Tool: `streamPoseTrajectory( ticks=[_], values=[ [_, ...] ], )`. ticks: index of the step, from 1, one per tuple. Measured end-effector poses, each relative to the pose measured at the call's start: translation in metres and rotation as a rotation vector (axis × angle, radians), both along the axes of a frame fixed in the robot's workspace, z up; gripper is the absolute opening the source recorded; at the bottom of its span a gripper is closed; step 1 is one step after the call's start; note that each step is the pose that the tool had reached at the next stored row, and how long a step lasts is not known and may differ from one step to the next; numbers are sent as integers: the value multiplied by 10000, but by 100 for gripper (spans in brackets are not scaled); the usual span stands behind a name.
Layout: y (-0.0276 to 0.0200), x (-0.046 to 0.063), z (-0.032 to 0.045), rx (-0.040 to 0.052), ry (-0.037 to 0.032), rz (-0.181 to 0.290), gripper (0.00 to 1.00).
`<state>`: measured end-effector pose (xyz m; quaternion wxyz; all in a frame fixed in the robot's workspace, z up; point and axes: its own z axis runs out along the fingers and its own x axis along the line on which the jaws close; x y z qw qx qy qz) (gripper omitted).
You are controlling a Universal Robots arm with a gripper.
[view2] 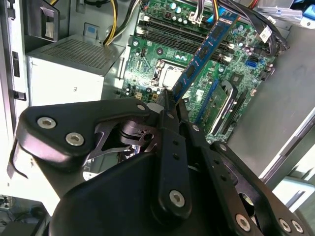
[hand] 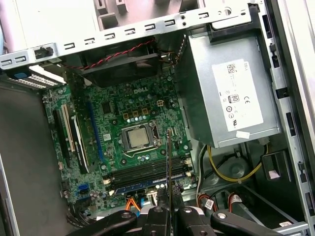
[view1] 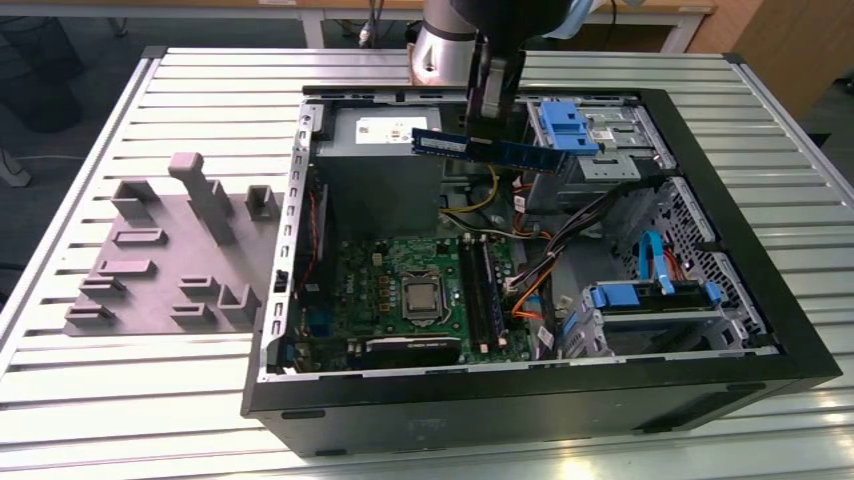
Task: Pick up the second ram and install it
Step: 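Insert the second ram into the second slot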
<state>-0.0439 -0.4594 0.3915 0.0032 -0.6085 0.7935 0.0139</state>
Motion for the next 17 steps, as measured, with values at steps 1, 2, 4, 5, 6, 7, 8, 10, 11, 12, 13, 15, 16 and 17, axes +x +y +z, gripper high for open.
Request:
streamPoseTrajectory(
  ticks=[1,2,4,5,6,7,8,10,11,12,13,15,16,17],
  values=[
    [0,0,0,0,0,-23,14],
    [0,0,0,0,0,-50,14],
    [0,0,0,0,0,-94,14],
    [0,0,0,0,0,-116,14],
    [0,0,0,0,0,-136,14],
    [0,0,0,0,0,-155,14],
    [0,0,0,0,0,-174,14],
    [0,0,0,0,0,-209,14],
    [0,0,0,0,0,-228,14],
    [0,0,0,0,0,-249,14],
    [0,0,0,1,0,-269,14],
    [0,0,0,0,0,-299,14],
    [0,0,0,0,0,-314,14],
    [0,0,0,0,0,-331,14]
  ],
)
